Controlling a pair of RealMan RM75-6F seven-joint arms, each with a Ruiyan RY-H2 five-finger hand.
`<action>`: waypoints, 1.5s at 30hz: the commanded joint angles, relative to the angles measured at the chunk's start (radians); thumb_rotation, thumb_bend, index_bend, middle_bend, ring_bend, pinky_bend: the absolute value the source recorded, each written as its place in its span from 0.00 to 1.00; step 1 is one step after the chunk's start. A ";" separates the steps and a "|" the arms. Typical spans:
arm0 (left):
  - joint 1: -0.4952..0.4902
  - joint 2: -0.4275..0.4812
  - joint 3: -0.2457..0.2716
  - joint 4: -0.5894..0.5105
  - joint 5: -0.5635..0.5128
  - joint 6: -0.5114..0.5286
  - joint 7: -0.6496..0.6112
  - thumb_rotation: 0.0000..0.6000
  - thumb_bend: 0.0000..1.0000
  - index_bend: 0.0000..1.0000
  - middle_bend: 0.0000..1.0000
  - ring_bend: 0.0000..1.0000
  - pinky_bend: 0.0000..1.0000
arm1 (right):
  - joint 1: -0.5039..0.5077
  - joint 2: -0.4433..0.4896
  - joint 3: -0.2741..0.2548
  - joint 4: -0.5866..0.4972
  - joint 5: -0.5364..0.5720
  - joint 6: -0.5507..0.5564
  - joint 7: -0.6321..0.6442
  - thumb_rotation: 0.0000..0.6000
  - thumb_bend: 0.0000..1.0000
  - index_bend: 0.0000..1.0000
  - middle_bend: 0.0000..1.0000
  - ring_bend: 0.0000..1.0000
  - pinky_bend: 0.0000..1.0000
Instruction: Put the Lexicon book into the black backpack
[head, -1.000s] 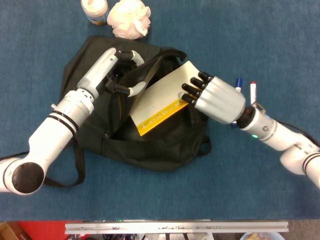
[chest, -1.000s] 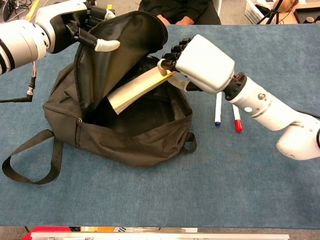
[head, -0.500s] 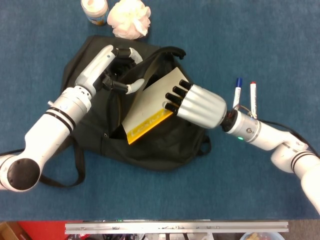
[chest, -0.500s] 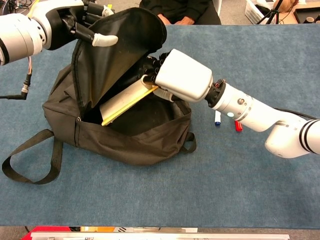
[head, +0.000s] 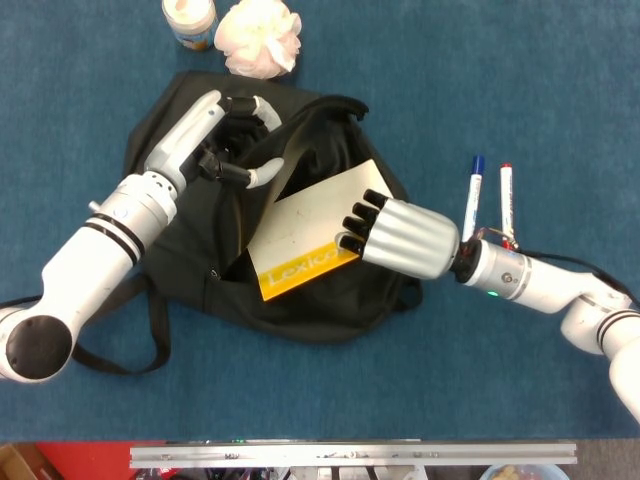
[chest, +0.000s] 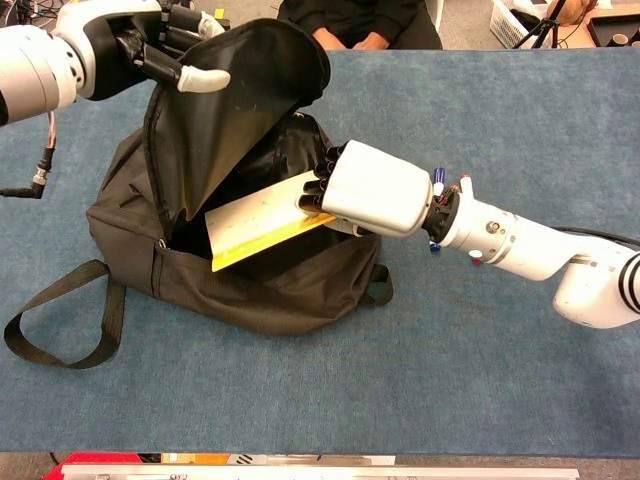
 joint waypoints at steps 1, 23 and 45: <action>0.002 0.004 0.002 -0.002 0.001 -0.002 -0.004 1.00 0.33 0.52 0.59 0.59 0.81 | 0.003 -0.004 -0.008 0.002 0.001 -0.010 -0.007 1.00 0.34 0.94 0.81 0.63 0.66; 0.007 0.042 0.002 -0.022 0.009 -0.022 -0.044 1.00 0.33 0.52 0.59 0.59 0.81 | 0.065 -0.067 0.021 -0.001 0.065 -0.092 -0.064 1.00 0.33 0.95 0.81 0.64 0.66; 0.006 0.063 0.007 -0.026 -0.004 -0.036 -0.070 1.00 0.33 0.51 0.59 0.59 0.81 | 0.094 -0.130 0.020 0.035 0.089 -0.140 -0.057 1.00 0.32 0.95 0.81 0.64 0.66</action>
